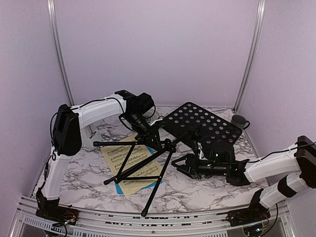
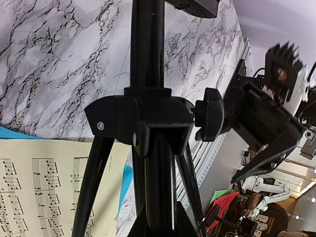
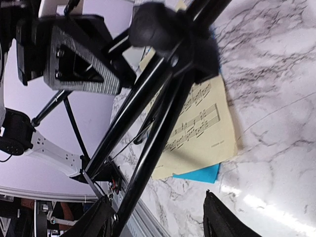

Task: Pack up the instrument practice props
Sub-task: Place the music stand at the center of the board, then pack up the music stand at the center of the board.

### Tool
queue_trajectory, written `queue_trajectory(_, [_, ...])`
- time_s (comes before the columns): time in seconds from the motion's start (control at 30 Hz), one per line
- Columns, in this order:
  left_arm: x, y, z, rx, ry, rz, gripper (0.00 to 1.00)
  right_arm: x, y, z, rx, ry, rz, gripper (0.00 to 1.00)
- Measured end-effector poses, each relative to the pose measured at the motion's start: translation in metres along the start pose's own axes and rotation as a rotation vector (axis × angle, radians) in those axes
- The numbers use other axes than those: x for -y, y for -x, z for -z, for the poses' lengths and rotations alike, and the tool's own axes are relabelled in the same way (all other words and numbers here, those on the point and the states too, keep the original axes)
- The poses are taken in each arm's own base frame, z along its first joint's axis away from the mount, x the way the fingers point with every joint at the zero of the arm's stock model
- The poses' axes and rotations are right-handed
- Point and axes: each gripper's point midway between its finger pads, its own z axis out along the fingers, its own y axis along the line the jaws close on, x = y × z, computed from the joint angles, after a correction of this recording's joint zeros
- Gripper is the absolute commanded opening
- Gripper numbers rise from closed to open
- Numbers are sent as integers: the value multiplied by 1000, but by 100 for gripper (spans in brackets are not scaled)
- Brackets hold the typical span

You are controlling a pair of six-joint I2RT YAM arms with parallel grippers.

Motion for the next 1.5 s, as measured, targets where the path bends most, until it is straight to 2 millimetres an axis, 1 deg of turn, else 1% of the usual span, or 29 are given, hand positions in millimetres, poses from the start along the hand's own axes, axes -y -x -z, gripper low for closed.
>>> queue_trajectory(0.1, [0, 0, 0, 0, 0, 0, 3, -11, -25, -10, -68, 24, 1, 61])
queue_trajectory(0.13, [0, 0, 0, 0, 0, 0, 3, -13, -29, -13, -82, 28, 1, 60])
queue_trajectory(0.17, [0, 0, 0, 0, 0, 0, 3, -16, -33, -19, -96, 35, 1, 59])
queue_trajectory(0.27, [0, 0, 0, 0, 0, 0, 3, -19, -37, -33, -110, 50, -11, 53])
queue_trajectory(0.37, [0, 0, 0, 0, 0, 0, 3, -19, -36, -48, -110, 58, -28, 39])
queue_trajectory(0.4, [0, 0, 0, 0, 0, 0, 3, -18, -35, -52, -109, 61, -33, 35])
queue_trajectory(0.5, [0, 0, 0, 0, 0, 0, 6, -20, -34, -60, -106, 82, -52, 20])
queue_trajectory(0.53, [0, 0, 0, 0, 0, 0, 9, -22, -34, -61, -104, 90, -62, 15])
queue_trajectory(0.57, [0, 0, 0, 0, 0, 0, 12, -23, -33, -62, -103, 94, -64, 13])
queue_trajectory(0.63, [0, 0, 1, 2, -2, 2, 21, -15, -35, -63, -107, 67, -147, 9])
queue_trajectory(0.7, [2, 2, 0, 8, 3, -7, 29, -13, -34, -64, -103, 57, -175, 6])
queue_trajectory(0.8, [2, 12, 6, 42, 33, -44, 37, -11, -36, -63, -106, 52, -179, 4])
queue_trajectory(0.93, [0, 28, 23, 106, 100, -93, 46, -5, -39, -60, -111, 39, -181, 4])
queue_trajectory(1.03, [-2, 36, 35, 143, 151, -116, 47, -4, -39, -60, -106, 35, -184, 4])
queue_trajectory(1.13, [-1, 38, 44, 162, 192, -129, 48, -3, -38, -60, -101, 32, -189, 4])
queue_trajectory(1.2, [1, 34, 53, 166, 221, -128, 48, -3, -38, -60, -100, 29, -191, 4])
queue_trajectory(1.3, [7, 23, 66, 170, 261, -128, 48, -2, -39, -60, -99, 27, -191, 4])
queue_trajectory(1.43, [20, -5, 91, 179, 319, -125, 51, -2, -38, -60, -98, 25, -192, 4])
queue_trajectory(1.5, [32, -20, 107, 202, 339, -139, 54, -2, -38, -60, -97, 24, -194, 4])
